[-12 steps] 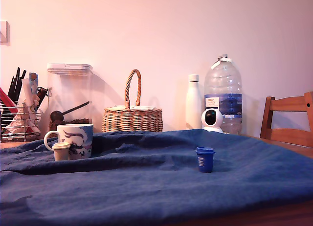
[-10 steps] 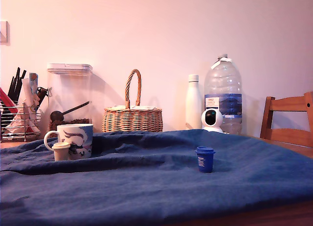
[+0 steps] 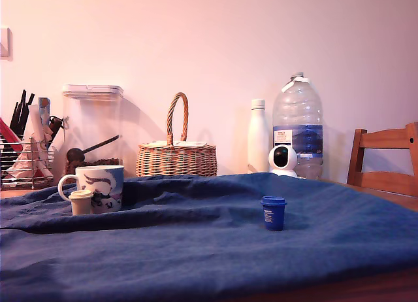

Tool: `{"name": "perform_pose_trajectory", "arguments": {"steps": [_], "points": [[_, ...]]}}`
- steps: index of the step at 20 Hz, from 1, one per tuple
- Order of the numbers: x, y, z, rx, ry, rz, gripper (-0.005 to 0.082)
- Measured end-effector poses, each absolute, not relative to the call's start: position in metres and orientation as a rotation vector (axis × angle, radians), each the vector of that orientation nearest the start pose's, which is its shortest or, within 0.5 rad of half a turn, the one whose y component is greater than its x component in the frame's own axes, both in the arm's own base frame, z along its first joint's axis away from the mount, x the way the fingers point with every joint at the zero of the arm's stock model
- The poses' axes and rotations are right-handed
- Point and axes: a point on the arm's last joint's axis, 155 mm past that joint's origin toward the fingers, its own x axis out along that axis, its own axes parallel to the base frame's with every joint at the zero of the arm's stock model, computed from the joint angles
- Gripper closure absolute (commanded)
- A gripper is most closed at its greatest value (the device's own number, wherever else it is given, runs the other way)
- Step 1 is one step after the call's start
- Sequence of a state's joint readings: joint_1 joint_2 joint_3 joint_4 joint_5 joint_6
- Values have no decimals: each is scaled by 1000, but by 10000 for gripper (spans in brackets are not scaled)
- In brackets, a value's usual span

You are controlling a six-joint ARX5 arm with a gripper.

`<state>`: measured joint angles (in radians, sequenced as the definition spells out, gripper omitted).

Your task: Pick up the coffee capsules on the table and drop them inside the coffee cup

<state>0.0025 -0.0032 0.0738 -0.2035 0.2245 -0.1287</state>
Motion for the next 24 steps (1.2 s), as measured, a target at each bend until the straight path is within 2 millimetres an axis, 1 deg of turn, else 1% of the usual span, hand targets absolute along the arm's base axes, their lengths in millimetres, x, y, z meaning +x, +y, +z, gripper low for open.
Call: {"name": "perform_pose_trajectory", "arguments": {"steps": [3,5,11,13,15,16,17,19,20,21,24], "points": [[241,-42,152,-159,137,-224,790],[240,-46,149,-179,156,-244,790],[249,-57,123,-204,307,-271,790],[255,-58,120,-199,318,-277,788],[261,-59,125,-183,295,-280,750],[264,-59,129,-177,277,-282,693],[267,-59,134,-174,257,-284,584],[272,-59,141,-172,231,-286,278],[274,-59,141,-169,229,-287,178],[276,-59,141,-169,228,-287,150],[282,-60,136,-169,240,-288,150]]}}
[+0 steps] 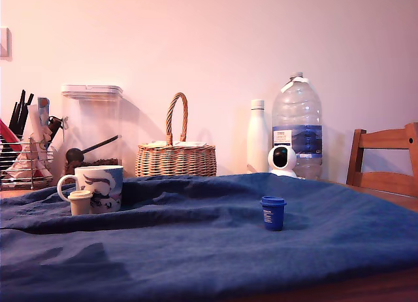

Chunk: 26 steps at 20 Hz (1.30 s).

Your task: Pick up the coffee capsules on the table and drop them inside the coffee cup

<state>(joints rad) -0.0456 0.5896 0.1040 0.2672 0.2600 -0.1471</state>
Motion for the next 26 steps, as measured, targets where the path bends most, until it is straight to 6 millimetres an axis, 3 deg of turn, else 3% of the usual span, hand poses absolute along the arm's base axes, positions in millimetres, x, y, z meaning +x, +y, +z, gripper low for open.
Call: {"name": "perform_pose_trajectory", "arguments": {"steps": [19,26], "points": [[328,-69,113,-107,203,-332,150],[338,-72,88,-103,224,-350,150]]}}
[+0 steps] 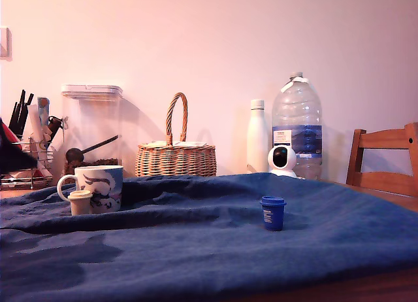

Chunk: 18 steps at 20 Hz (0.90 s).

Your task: Pick up the coffee capsules on the table and drop them inside the coffee cup

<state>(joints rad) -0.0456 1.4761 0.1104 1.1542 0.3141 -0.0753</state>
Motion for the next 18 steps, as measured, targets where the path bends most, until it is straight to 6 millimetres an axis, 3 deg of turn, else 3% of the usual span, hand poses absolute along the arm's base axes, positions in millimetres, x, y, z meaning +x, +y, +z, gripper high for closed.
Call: {"name": "perform_pose_trajectory", "arguments": {"steps": [8,18], "points": [[346,-77,72,-105,228,-376,150],[384,-98,63,-104,227,-440,150]]}}
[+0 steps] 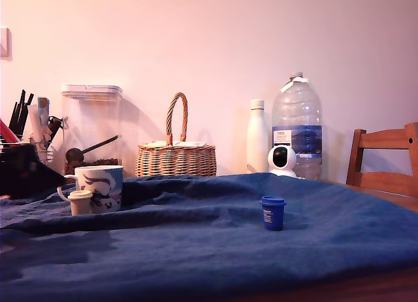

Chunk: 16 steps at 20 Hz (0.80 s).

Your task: Pick up the coffee capsules on the table and drop them inside the coffee cup

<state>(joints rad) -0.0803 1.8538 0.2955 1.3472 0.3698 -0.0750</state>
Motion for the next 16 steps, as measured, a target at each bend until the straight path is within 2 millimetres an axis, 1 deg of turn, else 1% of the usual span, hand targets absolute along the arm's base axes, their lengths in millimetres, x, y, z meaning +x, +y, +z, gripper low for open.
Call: {"name": "perform_pose_trajectory", "arguments": {"steps": [3,7,13,16], "points": [[395,-101,55,-105,237,-447,150],[407,-103,53,-104,236,-449,150],[427,-105,36,-109,268,-447,151],[436,-106,32,-111,278,-447,151]]}}
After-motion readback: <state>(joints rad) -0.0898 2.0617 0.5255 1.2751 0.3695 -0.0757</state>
